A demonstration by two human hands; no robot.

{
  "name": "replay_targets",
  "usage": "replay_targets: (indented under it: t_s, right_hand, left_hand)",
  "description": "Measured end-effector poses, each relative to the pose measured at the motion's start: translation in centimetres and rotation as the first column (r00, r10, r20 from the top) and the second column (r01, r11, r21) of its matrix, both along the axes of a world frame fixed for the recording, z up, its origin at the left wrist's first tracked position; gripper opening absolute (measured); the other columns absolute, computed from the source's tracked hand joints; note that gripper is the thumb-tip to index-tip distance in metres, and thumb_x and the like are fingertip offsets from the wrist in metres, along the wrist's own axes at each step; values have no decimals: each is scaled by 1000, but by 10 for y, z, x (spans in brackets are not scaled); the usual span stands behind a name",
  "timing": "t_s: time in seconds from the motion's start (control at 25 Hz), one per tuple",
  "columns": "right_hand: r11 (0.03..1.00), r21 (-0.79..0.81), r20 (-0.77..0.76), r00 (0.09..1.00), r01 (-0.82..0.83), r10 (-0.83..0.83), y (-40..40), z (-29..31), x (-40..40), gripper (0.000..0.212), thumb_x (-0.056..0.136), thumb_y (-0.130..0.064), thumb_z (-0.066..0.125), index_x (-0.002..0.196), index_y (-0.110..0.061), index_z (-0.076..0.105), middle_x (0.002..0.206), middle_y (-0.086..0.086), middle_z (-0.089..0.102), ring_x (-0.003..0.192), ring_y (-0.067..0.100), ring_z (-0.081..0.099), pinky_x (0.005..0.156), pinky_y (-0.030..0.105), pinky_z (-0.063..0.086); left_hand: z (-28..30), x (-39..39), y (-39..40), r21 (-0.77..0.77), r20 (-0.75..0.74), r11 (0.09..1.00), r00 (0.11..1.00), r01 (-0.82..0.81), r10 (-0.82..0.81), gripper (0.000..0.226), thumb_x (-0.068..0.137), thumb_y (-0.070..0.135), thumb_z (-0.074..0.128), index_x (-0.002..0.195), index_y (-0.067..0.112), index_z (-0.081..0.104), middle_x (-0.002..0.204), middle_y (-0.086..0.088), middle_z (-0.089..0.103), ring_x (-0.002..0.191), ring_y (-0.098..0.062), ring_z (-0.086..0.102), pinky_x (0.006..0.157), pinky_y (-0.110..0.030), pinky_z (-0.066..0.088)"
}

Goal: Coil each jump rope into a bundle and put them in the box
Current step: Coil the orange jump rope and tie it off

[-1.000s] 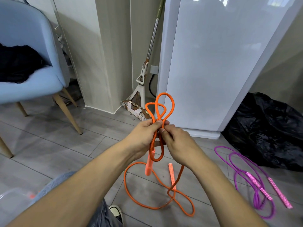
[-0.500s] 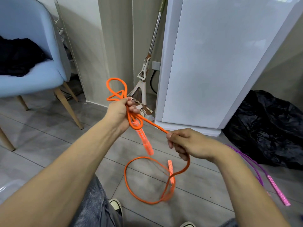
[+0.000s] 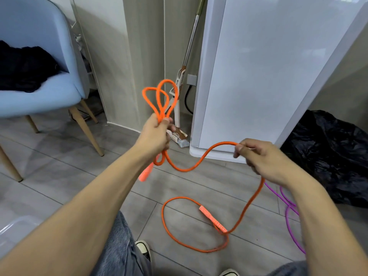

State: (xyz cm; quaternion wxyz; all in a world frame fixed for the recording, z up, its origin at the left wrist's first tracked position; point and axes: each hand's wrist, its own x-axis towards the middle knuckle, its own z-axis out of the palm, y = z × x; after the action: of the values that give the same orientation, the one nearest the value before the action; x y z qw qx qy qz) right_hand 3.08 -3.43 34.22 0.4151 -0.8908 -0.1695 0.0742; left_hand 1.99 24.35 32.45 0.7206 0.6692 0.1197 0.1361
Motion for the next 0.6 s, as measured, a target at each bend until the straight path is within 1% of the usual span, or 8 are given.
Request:
replay_targets:
  t_s: [0.12,0.2,0.32,0.36,0.4,0.48,0.52,0.6]
  right_hand:
    - [987,47,-4,989,-151,151,30,1,-12,28,102,-31,53,83,-18,68,47,-13,42,43,2,37,49,12,29]
    - [980,95,14,984,-177,176,43,-1,-17,27,102,-31,53,84,-16,67,46,-12,41,43,3,37,47,11,29]
    - [986,120,80,991,-116,107,52,-1,-19,30,102,-35,52,80,-19,66,50,-11,44,46,5,36,49,15,30]
    - [989,114,102,991,-94,83,52,-1,-19,31,102,-35,51,80,-20,66,51,-12,48,47,5,38,49,15,31]
    - [991,112,109,992,-78,65,53,-1,-19,31,103,-34,51,81,-19,66,52,-15,51,47,4,41,49,14,32]
    - [991,124,95,994,-58,46,52,0,-20,29,104,-30,50,83,-19,66,54,-20,55,48,0,47,49,11,34]
    - [990,129,89,995,-57,46,51,1,-21,28,104,-30,50,84,-18,67,57,-22,57,50,-2,49,50,9,36]
    - [990,125,85,995,-59,48,52,0,-21,29,103,-30,50,85,-15,67,56,-20,56,50,-1,48,49,10,36]
  left_hand:
    - [6,-16,-22,30,-6,974,975,222,-222,15,106,15,35,101,10,48,86,-7,69,43,-11,31,43,-22,26]
    - [5,-24,-33,93,-14,948,952,306,-306,16,107,17,37,106,6,48,88,-7,70,46,-12,35,43,-23,28]
    - [3,-33,-47,239,-29,890,919,389,-393,17,106,20,39,105,7,49,67,0,56,53,-15,39,46,-24,34]
    - [3,-35,-50,274,-33,870,908,410,-418,17,106,21,39,105,9,49,64,3,57,55,-17,40,48,-25,35]
    - [5,-37,-52,298,-42,851,897,432,-440,17,107,22,38,106,10,50,67,3,63,58,-19,40,50,-27,37]
    - [7,-39,-51,339,-71,811,872,477,-484,19,107,24,37,106,14,53,84,-1,74,61,-23,43,53,-29,41]
    - [7,-39,-50,367,-88,786,860,497,-503,22,107,26,36,105,15,55,89,-3,75,62,-22,44,55,-31,43]
    - [5,-39,-47,435,-112,738,844,517,-525,27,107,29,37,103,13,59,90,-5,75,63,-18,50,60,-31,48]
